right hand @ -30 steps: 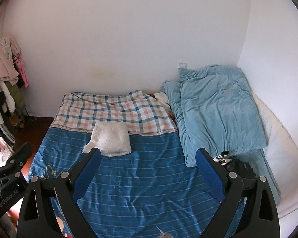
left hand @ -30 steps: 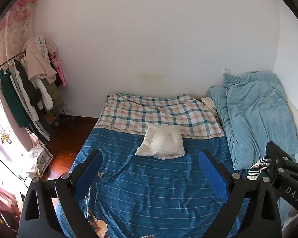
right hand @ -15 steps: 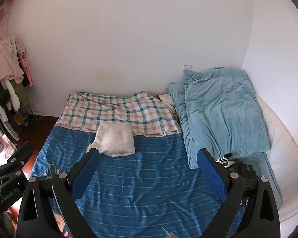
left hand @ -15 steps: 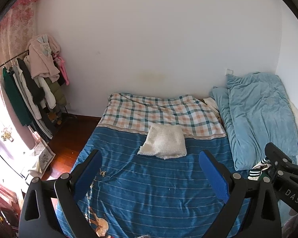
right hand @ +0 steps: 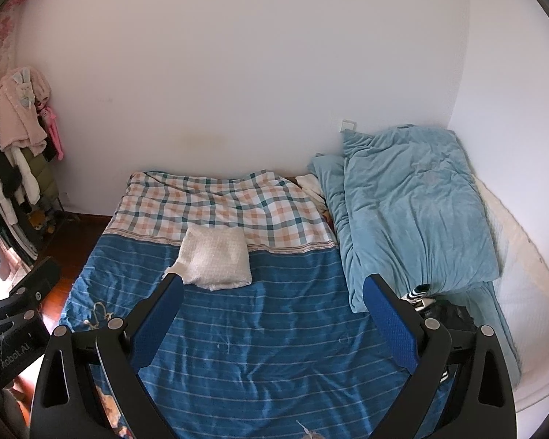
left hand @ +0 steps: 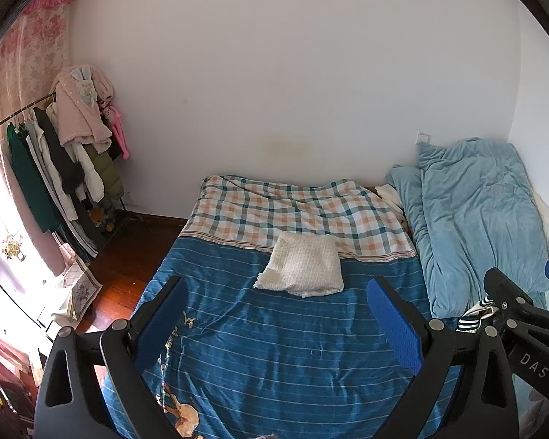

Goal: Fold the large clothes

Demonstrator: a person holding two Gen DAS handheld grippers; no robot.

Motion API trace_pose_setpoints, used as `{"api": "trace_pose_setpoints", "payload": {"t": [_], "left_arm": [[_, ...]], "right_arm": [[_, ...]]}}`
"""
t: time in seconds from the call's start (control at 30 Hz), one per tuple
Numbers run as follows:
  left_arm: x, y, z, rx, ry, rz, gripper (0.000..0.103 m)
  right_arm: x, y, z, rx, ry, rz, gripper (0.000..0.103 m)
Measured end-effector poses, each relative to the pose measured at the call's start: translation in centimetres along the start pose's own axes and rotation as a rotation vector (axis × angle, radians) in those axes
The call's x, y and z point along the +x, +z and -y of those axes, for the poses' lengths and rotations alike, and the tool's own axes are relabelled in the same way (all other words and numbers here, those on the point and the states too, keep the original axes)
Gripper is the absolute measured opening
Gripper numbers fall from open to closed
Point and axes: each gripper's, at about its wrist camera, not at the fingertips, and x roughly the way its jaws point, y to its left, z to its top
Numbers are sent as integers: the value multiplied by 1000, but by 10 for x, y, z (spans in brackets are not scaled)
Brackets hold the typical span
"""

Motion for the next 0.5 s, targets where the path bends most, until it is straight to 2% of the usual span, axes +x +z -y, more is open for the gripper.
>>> {"api": "trace_pose_setpoints", "payload": {"t": [0.5], "left_arm": [[-10,1,-3,0,18,26,100]], "right_arm": [[-2,-1,-3,8,21,5,101]]}}
